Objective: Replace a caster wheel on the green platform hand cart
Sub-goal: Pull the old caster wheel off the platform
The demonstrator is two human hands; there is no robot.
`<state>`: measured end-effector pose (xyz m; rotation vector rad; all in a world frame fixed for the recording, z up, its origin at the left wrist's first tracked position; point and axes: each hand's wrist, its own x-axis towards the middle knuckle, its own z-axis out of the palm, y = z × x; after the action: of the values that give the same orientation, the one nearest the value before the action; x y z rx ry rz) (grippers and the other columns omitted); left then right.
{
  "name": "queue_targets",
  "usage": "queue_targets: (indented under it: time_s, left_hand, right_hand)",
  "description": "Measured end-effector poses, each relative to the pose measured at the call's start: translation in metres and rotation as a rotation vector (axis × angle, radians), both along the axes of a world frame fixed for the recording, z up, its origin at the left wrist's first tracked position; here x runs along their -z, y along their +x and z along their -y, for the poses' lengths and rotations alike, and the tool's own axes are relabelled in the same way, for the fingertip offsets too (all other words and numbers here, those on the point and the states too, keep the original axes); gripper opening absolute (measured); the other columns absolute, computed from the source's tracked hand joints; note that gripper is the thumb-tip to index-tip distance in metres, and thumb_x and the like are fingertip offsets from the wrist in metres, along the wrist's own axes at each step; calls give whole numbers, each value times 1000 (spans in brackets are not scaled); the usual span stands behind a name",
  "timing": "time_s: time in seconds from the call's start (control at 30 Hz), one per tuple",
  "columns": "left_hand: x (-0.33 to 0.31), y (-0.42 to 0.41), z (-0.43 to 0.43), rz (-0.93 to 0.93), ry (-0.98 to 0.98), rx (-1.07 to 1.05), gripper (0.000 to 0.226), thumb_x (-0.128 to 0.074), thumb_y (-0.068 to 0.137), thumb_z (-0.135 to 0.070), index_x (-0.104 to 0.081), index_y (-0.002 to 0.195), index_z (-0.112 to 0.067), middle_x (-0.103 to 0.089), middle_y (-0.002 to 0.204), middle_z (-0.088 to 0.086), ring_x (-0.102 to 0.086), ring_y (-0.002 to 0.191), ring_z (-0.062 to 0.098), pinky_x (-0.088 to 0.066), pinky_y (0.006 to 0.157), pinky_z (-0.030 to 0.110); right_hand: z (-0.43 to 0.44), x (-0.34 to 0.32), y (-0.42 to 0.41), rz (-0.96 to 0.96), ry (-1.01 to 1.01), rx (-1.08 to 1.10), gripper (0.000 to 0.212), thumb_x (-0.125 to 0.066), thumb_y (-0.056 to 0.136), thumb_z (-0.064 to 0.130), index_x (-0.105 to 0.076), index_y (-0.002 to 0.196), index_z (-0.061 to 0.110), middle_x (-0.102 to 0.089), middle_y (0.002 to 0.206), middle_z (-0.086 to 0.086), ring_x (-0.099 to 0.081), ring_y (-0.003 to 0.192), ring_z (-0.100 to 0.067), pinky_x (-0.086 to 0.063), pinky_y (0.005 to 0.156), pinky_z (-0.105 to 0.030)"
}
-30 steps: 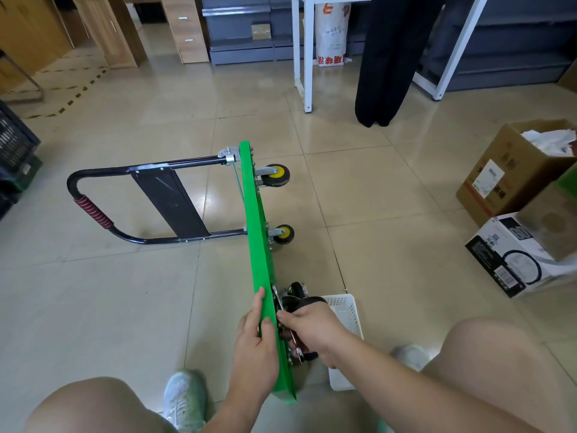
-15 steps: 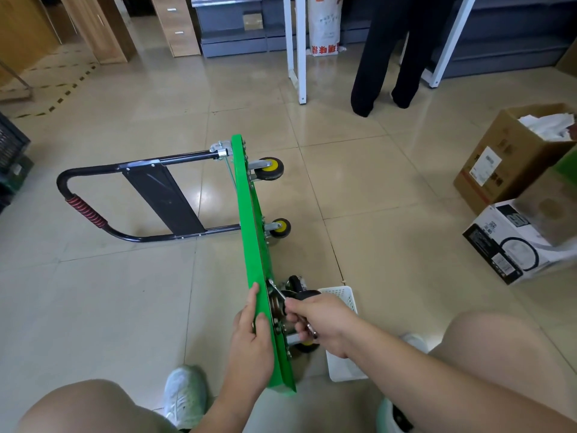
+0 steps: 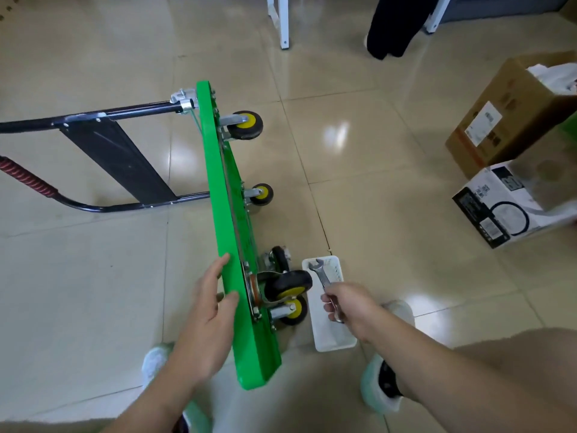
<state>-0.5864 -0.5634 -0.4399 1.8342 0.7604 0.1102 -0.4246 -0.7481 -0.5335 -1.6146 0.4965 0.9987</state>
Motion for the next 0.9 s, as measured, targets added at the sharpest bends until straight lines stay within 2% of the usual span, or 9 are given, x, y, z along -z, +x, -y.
queue_targets:
  time_s: [0.07,0.17,0.27,0.33,0.4,0.47,0.6,0.73,0.9]
  left_hand:
    - [-6,13,-18,28,30,-4,48,-41,109,-22,-33,145,-53,-34,152,-14,-47,106,-29,-43,102,23]
    - [-6,37,-43,30,19,-1,51,-44,97,-43,-33,143,-63,-34,154,-15,-50,120,-12,-42,112,43]
    - [6,51,-46,38,-3,22,54,-47,98,-39,-32,143,-64,-38,157,-12,-54,120,-11,-43,105,27]
    - [17,52,-39,52,38,25,57,-44,102,-36,-25,150,-61,-31,156,-28,-32,134,-23,-26,113,13]
    - [25,51,-35,54,58,18,57,-40,106,-30,-23,154,-54,-25,147,-43,-20,127,-36,-17,101,-7]
    - [29,50,-34,73,65,22,58,-37,99,-34,-24,152,-53,-24,140,-52,-20,129,-34,-16,96,-10]
    - [35,50,-38,106,33,14,59,-37,96,-31,-26,149,-56,-28,143,-50,-26,142,-17,-23,110,4]
    - [37,48,-37,136,-4,11,60,-40,97,-37,-26,151,-60,-29,149,-45,-29,147,-5,-26,121,35]
    - [41,49,-40,144,-36,8,61,-39,90,-49,-28,149,-63,-31,156,-35,-31,149,2,-25,122,41]
  right_hand:
    - [0,34,5,-68,-71,42,12,-48,96,5,-59,101,8,-65,72,-5,-47,54,-14,-34,46,-23]
    - [-10,85,16,-134,-143,60,15,-46,96,0,-60,100,2,-67,70,-9,-45,54,-17,-33,45,-26]
    - [-23,119,35,-159,-203,64,12,-56,94,3,-65,93,-6,-54,70,-14,-43,53,-22,-33,47,-30]
    - [-28,138,48,-178,-225,156,10,-55,95,4,-59,100,-4,-52,81,-17,-50,61,-27,-41,47,-31]
    - [-33,152,58,-161,-239,255,14,-47,96,3,-56,108,1,-54,93,-17,-54,72,-31,-45,44,-28]
    - [-37,167,67,-91,-209,288,20,-43,98,1,-58,110,3,-53,91,-14,-51,73,-26,-43,52,-27]
    - [-40,193,74,69,-240,294,10,-58,96,6,-64,100,-1,-65,102,-20,-62,85,-27,-53,76,-32]
    - [-39,211,79,114,-277,195,8,-58,94,7,-63,99,2,-67,93,-13,-65,76,-22,-50,52,-14]
    - [-36,235,79,85,-347,142,6,-62,90,9,-60,95,9,-65,92,-11,-63,68,-17,-56,63,-26]
